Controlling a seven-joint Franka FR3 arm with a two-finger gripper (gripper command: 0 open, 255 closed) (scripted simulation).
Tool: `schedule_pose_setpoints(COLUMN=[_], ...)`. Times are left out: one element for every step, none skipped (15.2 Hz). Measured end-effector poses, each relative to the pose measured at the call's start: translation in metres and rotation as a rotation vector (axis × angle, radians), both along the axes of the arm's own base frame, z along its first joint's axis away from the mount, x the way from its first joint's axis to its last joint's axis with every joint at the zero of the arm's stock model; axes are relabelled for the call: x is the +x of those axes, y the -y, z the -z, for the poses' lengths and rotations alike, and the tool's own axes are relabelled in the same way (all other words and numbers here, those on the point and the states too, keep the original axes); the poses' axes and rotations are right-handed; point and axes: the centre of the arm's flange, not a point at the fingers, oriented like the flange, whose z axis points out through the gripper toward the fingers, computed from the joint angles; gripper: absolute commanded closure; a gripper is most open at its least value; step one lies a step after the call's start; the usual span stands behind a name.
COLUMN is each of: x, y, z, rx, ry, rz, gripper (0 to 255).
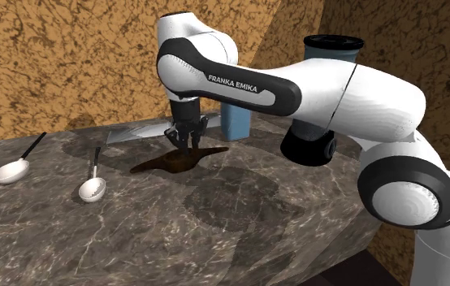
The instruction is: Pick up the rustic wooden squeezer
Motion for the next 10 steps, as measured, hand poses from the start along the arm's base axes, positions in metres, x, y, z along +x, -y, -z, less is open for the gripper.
schedule_pose_setpoints(x=[0.0,0.0,0.0,0.001,0.0,0.0,0.0,-0.001,0.0,0.0], y=[-0.001,-0.001,-0.001,-0.002,-0.003,-0.002,-0.002,-0.002,-0.001,-0.001], z=[-0.007,-0.012,-0.017,-0.022,-0.027,-0.033,-0.037,-0.042,-0.048,-0.051], rx=[0.0,0.0,0.0,0.0,0.0,0.0,0.0,0.0,0.0,0.0], ry=[0.0,0.0,0.0,0.0,0.0,0.0,0.0,0.0,0.001,0.001], rz=[0.0,0.0,0.0,0.0,0.0,0.0,0.0,0.0,-0.001,-0.001], gripper=[255,255,255,255,255,255,255,255,255,255])
